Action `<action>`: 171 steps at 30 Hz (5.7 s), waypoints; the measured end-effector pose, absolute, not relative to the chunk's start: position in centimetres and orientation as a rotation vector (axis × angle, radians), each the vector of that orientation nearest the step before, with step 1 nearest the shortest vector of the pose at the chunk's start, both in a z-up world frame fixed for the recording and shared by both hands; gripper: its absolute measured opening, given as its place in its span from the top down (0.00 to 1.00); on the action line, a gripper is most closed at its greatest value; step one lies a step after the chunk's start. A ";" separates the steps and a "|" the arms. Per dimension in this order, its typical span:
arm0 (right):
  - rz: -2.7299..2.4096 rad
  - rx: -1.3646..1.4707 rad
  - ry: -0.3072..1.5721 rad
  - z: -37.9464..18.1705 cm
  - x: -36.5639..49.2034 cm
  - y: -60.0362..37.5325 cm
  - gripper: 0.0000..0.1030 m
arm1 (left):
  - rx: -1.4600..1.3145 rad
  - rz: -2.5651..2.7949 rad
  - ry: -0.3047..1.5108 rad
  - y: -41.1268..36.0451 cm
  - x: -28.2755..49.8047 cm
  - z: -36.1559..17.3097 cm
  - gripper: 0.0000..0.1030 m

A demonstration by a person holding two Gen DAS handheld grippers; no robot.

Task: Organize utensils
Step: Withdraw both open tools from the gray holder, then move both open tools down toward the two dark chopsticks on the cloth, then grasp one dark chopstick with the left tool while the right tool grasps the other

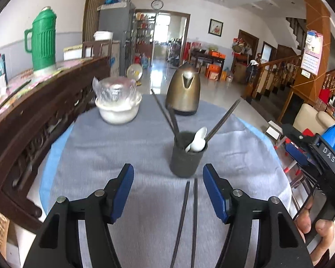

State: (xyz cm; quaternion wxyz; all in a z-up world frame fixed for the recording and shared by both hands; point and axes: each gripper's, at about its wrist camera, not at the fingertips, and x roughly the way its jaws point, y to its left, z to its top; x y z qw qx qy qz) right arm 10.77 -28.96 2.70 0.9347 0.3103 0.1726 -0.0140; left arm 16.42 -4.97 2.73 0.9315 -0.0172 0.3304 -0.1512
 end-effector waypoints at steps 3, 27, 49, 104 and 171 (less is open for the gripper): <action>-0.043 0.646 0.364 2.4 9.4 -29.1 0.36 | -0.027 -0.286 0.685 -4.8 15.5 2.5 0.37; -0.009 0.624 0.533 -1.2 4.3 -23.7 0.35 | 0.000 -0.213 0.756 -2.7 8.8 0.1 0.37; -0.004 0.614 0.580 -1.7 3.8 -22.4 0.35 | 0.050 -0.198 0.789 -1.7 7.6 -1.3 0.37; 0.066 0.537 0.902 -9.3 7.6 -18.8 0.55 | -0.008 -0.129 1.021 2.1 9.9 -8.0 0.37; -0.049 0.502 1.139 -14.5 20.8 -26.4 0.90 | 0.141 -0.339 1.000 -7.7 21.9 -9.3 0.43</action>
